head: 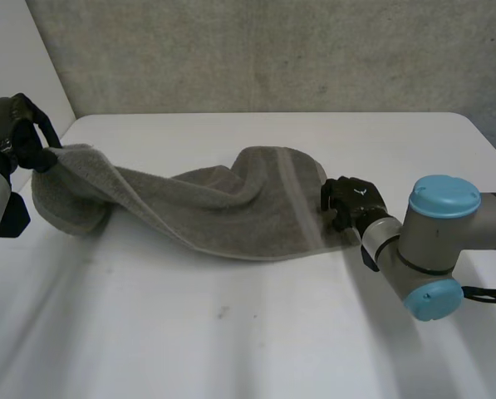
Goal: Fold the towel.
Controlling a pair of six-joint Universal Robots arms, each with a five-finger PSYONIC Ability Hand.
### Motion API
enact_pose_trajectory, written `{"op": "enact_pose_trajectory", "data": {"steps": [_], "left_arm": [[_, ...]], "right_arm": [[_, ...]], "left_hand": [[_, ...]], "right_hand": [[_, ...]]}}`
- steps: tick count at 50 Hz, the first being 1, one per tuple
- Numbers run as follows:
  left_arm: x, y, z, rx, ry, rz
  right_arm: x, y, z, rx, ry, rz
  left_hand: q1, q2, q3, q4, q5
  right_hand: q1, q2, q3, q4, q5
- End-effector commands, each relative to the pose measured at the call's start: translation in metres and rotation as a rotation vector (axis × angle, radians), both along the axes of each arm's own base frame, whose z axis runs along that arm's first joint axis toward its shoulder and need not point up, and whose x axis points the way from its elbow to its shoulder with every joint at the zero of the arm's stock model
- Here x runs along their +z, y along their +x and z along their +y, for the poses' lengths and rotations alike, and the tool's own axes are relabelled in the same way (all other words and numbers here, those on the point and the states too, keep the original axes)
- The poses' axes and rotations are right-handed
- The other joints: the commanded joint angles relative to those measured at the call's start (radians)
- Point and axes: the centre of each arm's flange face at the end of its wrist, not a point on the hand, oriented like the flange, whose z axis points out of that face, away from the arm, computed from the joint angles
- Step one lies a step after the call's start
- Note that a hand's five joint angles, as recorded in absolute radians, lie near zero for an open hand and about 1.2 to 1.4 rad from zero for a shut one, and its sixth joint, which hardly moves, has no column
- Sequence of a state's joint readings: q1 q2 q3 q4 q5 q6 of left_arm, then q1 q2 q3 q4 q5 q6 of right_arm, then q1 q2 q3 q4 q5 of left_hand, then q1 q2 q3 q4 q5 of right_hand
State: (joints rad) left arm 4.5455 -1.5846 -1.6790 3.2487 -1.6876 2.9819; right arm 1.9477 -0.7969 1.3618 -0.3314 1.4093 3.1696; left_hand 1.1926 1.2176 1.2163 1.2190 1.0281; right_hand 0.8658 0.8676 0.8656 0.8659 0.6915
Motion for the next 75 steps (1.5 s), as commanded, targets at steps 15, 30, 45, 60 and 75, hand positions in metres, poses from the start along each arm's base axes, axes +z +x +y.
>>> {"op": "enact_pose_trajectory", "data": {"steps": [15, 30, 45, 60, 75], "left_arm": [[0.009, -0.009, 0.004, -0.030, -0.009, 0.003], [0.026, -0.024, 0.013, -0.079, -0.028, 0.038], [0.036, -0.020, 0.010, -0.067, -0.040, 0.084], [0.029, -0.016, 0.008, -0.054, -0.017, 0.107], [0.022, -0.012, 0.004, -0.039, 0.012, 0.095]], "right_arm": [[0.026, 0.021, 0.050, 0.146, 0.111, -0.100], [0.003, 0.091, 0.087, 0.283, 0.190, -0.236], [-0.010, 0.107, 0.083, 0.272, 0.178, -0.243], [-0.014, 0.101, 0.069, 0.190, 0.142, -0.227], [0.119, 0.040, 0.037, 0.172, -0.292, -0.089]], "left_hand": [[0.204, 0.179, 0.180, 0.177, 0.194], [0.204, 0.179, 0.180, 0.177, 0.194], [0.204, 0.179, 0.180, 0.177, 0.194], [0.204, 0.179, 0.180, 0.177, 0.194], [0.204, 0.179, 0.180, 0.177, 0.194]], "right_hand": [[-0.691, -0.693, -0.691, -0.691, -0.692], [-0.691, -0.693, -0.691, -0.691, -0.692], [-0.658, -0.659, -0.657, -0.658, -0.658], [0.530, 0.528, 0.530, 0.529, 0.529], [0.530, 0.529, 0.531, 0.530, 0.530]]}}
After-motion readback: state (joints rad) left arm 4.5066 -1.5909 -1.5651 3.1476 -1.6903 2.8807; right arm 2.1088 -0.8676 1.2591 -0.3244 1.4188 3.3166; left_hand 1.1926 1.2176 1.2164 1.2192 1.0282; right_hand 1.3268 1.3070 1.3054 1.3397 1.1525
